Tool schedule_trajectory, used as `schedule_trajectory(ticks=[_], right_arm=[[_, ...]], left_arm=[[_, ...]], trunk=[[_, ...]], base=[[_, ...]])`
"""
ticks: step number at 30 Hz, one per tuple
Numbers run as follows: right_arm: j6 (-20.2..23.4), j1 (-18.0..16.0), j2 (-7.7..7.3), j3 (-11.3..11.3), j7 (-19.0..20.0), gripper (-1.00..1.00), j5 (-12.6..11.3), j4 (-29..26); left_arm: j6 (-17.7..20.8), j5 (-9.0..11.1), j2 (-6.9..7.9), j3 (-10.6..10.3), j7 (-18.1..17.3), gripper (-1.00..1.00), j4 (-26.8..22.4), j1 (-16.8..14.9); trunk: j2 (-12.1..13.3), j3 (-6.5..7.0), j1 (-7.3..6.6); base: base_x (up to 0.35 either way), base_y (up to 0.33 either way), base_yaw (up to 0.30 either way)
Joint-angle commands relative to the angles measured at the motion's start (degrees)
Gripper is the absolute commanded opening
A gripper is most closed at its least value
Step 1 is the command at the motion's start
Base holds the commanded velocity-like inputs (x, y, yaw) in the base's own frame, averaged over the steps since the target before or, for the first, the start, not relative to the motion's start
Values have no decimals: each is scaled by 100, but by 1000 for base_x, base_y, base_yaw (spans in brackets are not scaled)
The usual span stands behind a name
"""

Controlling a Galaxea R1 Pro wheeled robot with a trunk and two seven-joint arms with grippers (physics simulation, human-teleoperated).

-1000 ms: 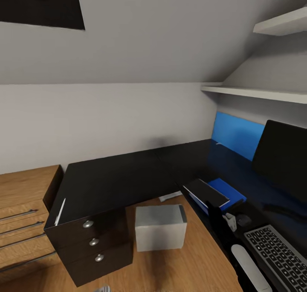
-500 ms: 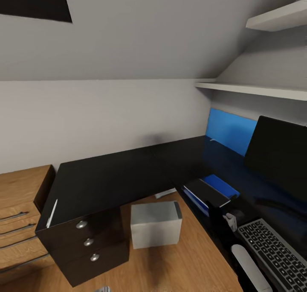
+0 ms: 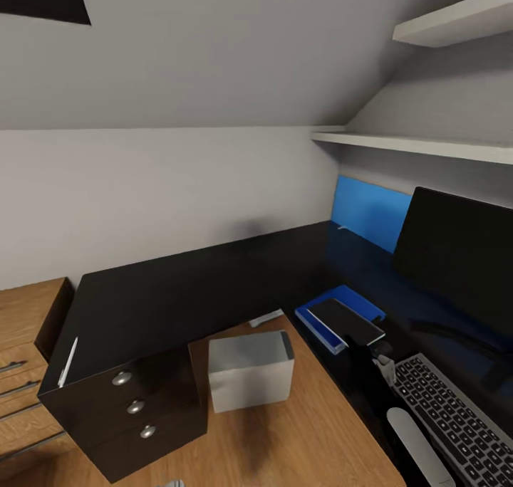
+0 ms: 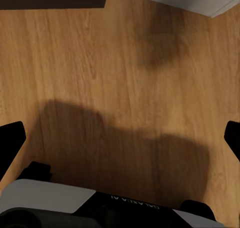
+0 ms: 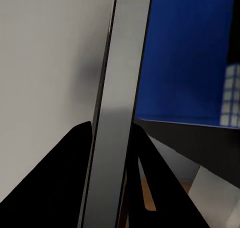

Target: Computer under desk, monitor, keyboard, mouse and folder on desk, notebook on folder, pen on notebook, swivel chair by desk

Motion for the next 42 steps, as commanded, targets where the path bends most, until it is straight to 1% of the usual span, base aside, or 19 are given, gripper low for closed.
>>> schedule_trajectory(ticks=[1,6,12,17,21,26,28,30,31,32,34,35,37,42], right_arm=[[-9,-2,-5,13,22,-100,-60,1],[-11,-5,0,13,21,-100,-60,1],[-15,-5,-1,13,22,-100,-52,1],[-9,-3,-9,13,26,-100,-51,1],[-13,-1,-82,13,20,-100,-51,11],[-16,1,-87,13,7,-100,-43,10],[-16,2,-87,13,2,-100,-1,10],[-18,1,-84,13,-4,-100,164,10],[-35,2,-82,13,-6,-100,293,10],[-118,2,-80,14,-7,-100,513,10],[-264,2,-79,19,-8,-100,754,10],[-314,2,-79,20,-6,-100,838,10],[-367,3,-75,21,-6,-100,929,10],[-405,3,-72,22,-7,-100,990,10]], left_arm=[[8,57,6,-16,52,100,-5,-1],[8,57,6,-21,45,100,6,-1],[8,57,9,-24,43,100,9,-2],[8,57,8,-24,43,100,10,-1],[8,59,6,-24,43,100,15,-2],[10,63,6,-24,43,100,18,-1],[11,65,6,-24,43,100,18,-1],[12,65,6,-24,43,100,20,-3],[11,66,3,-24,43,100,23,-2],[11,66,0,-24,43,100,25,-1],[10,66,1,-32,43,100,33,-3],[9,66,1,-45,43,100,50,-2],[9,63,4,-74,43,100,78,-3],[8,64,4,-92,43,100,95,-5]], trunk=[[-3,-6,0],[-3,-7,0],[-3,-7,0],[-3,-7,0],[-3,-7,0],[-3,-7,0],[-3,-7,0],[-3,-7,0],[-3,-7,0],[-3,-7,0],[-3,-7,0],[-3,-7,0],[-3,-7,0],[-3,-7,0]], base=[[0,0,-17],[54,0,-7],[228,0,-1],[34,0,0],[128,0,0],[34,0,0],[6,0,0],[3,0,0],[1,0,0],[0,0,0],[0,0,0],[0,0,0],[0,0,0],[0,0,0]])
